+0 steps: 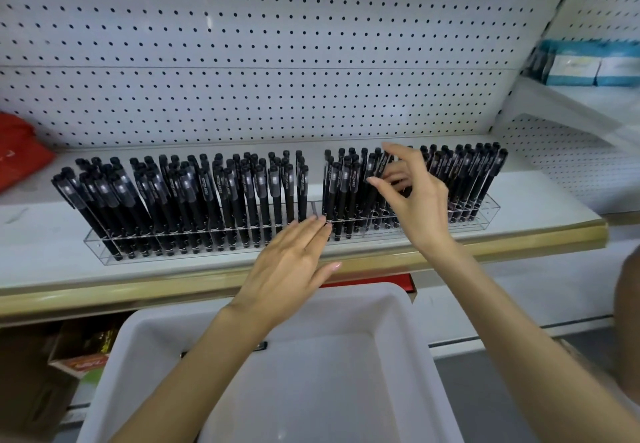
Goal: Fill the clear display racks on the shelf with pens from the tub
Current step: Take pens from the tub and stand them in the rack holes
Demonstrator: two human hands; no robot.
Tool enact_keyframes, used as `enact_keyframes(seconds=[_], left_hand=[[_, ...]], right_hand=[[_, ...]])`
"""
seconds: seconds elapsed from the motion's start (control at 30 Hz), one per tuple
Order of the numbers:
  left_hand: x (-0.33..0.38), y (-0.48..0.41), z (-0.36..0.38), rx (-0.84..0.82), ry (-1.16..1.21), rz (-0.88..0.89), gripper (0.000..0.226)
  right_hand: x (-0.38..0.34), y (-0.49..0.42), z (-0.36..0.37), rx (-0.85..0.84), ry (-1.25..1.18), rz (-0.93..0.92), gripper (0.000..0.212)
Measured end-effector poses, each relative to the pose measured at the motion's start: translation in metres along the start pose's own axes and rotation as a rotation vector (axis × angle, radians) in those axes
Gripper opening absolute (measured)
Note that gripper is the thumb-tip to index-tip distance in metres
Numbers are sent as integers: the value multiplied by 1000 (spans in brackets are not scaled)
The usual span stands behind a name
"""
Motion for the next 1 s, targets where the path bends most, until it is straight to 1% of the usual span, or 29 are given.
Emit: enact_keyframes(seconds=[0.1, 0.33, 0.53, 0.73, 0.9, 1.0], left_hand=[[-1, 0, 1, 0, -4, 7, 62], [-1, 1, 5, -4, 78, -7, 64], [1, 3, 6, 6, 101, -4, 63], [-3, 5, 4, 50, 214, 16, 60], [-5, 16, 4, 57, 241, 11, 64], [-6, 30, -2, 66, 271, 4, 58]], right_hand=[[7, 8, 6, -72, 11, -28, 45], [11, 6, 9, -113, 36, -21, 45], [11, 5, 10, -115, 38, -9, 45], [10, 3, 6, -130, 86, 20, 52], [0, 3, -3, -142, 94, 55, 56], [-10, 7, -9, -142, 73, 74, 56]])
Point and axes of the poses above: each hand's wrist, its own y-axis away from the middle knuckle, its own z-axis out of the palm, x = y × z, the point moved 3 cm from there along -y, towards the middle knuckle, and after that the axes turned 11 degrees about -y, right-handed, at the moved point
